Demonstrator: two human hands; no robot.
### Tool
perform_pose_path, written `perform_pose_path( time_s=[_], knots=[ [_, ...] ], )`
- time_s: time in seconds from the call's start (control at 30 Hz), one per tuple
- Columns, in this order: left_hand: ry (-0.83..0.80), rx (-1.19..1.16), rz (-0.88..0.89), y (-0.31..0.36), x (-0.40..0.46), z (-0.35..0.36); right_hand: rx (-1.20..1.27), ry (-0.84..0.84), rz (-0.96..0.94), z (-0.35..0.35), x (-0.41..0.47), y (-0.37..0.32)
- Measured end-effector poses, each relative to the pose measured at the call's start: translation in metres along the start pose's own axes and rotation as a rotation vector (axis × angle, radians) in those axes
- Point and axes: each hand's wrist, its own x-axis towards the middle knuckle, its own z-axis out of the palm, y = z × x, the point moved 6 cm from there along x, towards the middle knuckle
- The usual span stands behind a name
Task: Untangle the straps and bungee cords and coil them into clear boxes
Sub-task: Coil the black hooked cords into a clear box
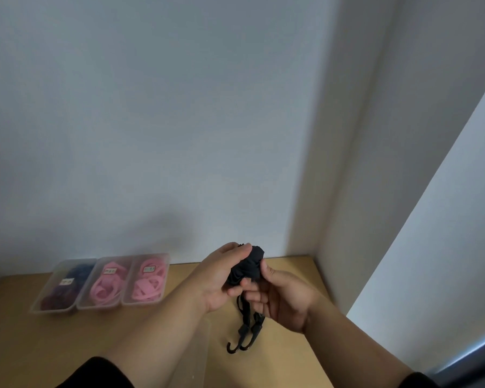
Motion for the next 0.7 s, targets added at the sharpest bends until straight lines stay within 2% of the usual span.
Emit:
perform_pose_path(
  time_s=[0.2, 0.3, 0.47, 0.7],
  knots=[
    [-0.113, 0.067, -0.033, -0.006, -0.007, -0.004, 0.213, -0.046, -0.050, 0.002, 0.000, -0.016],
    [-0.147, 0.093, -0.022, -0.007, -0.009, -0.003, 0.189, 0.016, -0.048, 0.003, 0.002, -0.016],
    [-0.172, 0.142, 0.019, 0.002, -0.013, -0.001, 0.211, -0.017, -0.067, 0.007, -0.001, -0.018],
    [-0.195, 0.105, 0.083, 0.004, -0.018, -0.005, 0.214, 0.164, -0.065, 0.009, 0.002, -0.018]
  ],
)
